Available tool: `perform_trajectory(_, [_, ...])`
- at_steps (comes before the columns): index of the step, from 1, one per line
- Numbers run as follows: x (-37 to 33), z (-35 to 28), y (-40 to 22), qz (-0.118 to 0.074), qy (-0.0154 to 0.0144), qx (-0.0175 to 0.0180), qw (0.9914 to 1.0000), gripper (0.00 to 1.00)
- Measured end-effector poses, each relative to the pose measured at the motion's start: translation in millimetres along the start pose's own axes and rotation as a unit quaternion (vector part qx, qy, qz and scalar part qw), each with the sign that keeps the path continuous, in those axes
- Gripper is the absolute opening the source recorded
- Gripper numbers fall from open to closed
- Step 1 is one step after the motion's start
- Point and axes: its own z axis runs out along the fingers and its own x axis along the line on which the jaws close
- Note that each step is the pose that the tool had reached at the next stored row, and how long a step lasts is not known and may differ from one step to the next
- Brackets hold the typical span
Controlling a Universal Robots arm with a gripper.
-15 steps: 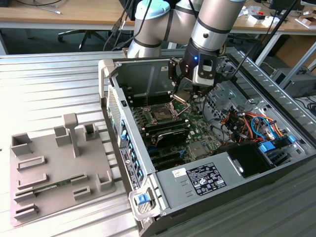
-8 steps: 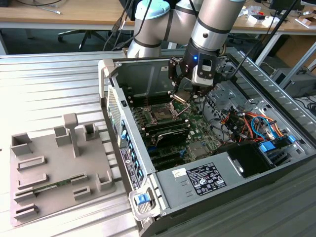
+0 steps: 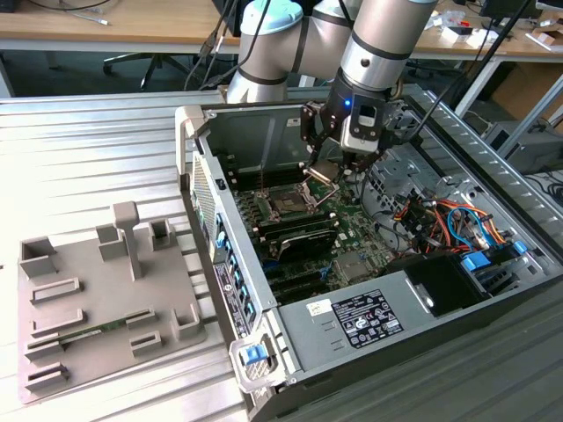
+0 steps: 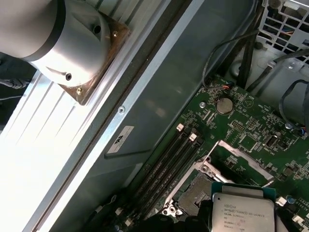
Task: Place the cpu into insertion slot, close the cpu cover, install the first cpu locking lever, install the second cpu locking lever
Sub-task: 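Place the cpu into insertion slot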
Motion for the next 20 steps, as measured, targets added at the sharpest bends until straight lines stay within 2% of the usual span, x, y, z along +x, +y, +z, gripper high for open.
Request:
perform_trajectory(8, [0.0, 0.0, 0.0, 0.014, -0.0003, -0.0003, 0.99990, 0.55])
perform_trajectory(20, [-0.1, 0.0, 0.1, 0.039, -0.0009, -0.0009, 0.99922, 0.55])
